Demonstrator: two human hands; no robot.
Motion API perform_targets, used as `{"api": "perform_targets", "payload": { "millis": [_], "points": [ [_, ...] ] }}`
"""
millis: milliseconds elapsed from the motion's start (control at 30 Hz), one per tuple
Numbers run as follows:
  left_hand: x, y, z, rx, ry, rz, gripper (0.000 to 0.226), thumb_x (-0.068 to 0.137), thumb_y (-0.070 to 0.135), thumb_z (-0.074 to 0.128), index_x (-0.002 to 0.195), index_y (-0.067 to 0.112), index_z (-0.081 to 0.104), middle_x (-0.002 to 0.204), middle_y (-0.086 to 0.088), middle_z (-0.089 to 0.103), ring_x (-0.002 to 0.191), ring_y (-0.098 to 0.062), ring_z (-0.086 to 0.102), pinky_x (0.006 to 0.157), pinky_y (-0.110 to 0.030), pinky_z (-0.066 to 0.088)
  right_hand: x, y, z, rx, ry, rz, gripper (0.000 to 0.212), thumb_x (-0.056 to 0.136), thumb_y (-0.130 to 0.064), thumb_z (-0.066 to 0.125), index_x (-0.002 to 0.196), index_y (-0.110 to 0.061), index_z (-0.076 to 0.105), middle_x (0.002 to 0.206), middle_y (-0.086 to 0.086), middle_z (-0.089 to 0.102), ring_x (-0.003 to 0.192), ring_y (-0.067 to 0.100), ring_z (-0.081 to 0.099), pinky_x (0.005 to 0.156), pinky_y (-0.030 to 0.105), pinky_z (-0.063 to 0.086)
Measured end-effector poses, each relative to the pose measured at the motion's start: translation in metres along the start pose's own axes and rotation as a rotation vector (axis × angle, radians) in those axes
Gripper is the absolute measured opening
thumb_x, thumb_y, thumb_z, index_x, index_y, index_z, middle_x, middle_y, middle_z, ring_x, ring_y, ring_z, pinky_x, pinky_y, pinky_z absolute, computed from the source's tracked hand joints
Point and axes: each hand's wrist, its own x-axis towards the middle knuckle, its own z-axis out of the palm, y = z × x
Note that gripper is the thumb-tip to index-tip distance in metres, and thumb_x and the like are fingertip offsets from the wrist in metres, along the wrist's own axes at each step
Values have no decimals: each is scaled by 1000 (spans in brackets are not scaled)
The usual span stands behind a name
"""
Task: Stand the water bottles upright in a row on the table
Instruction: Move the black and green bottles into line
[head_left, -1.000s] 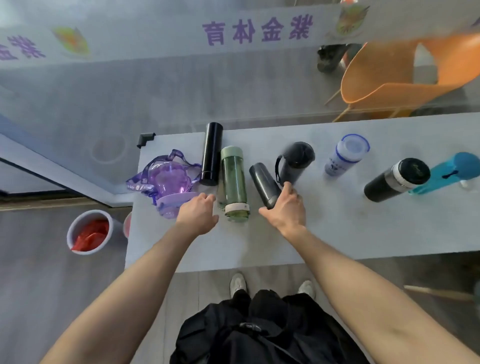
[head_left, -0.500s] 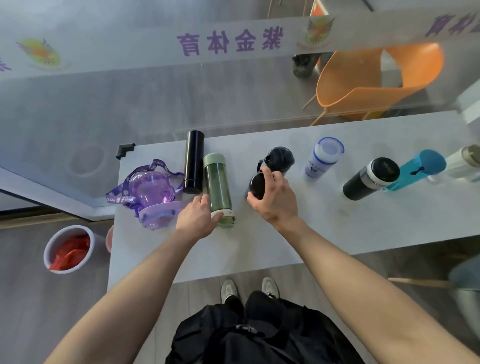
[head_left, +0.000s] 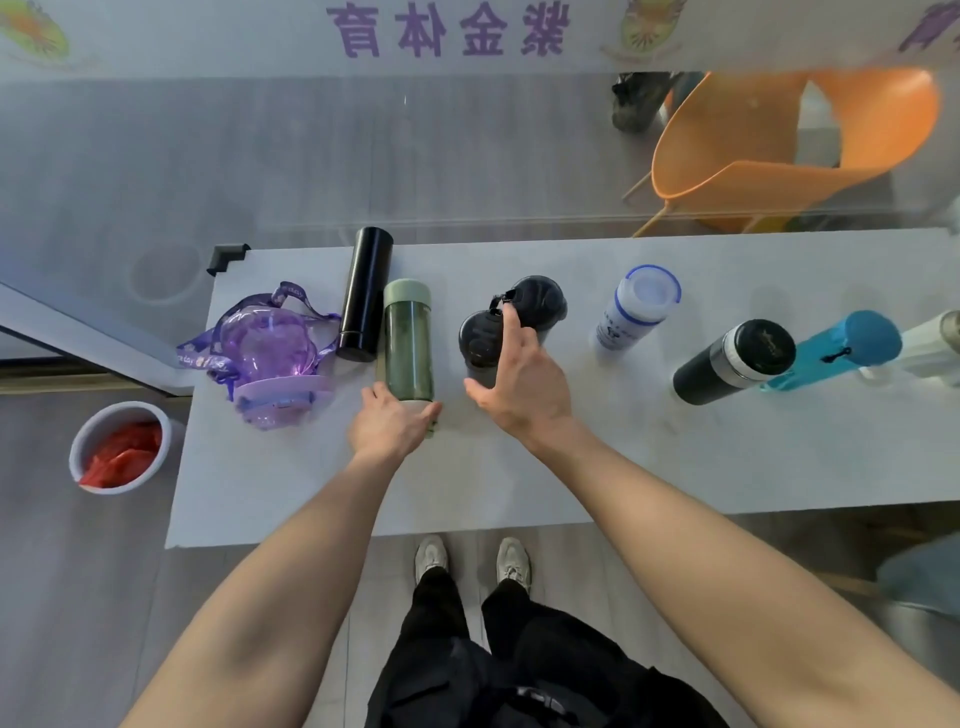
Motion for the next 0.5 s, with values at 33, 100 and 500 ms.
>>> {"api": "perform_targets", "payload": {
  "millis": [33, 100, 500],
  "points": [
    [1, 0, 1, -22, 7, -14, 104, 83, 85, 65, 149, 8, 44, 142, -9, 48, 132, -38, 61, 103, -49, 51, -3, 3, -2, -6, -8, -9, 116, 82, -54, 81, 169, -17, 14, 130, 11, 56, 102, 36, 68, 79, 44, 58],
    [1, 0, 1, -137, 12, -45, 100, 79, 76, 77, 147, 8, 48, 141, -10, 49, 131, -37, 60, 105, -47, 50, -11, 10, -5, -17, -21, -31, 117, 84, -54, 80, 170, -18, 11, 129, 11, 56, 99, 35, 68, 79, 44, 59],
    [-31, -20, -35, -300, 230, -71, 85, 58, 55, 90, 131, 18, 67, 124, -7, 59, 117, -31, 63, 106, -43, 55, -67, 69, -1, -105, -217, -110, 43, 96, -38, 65, 128, -10, 60, 124, 11, 59, 107, 37, 68, 86, 44, 56]
  ]
}}
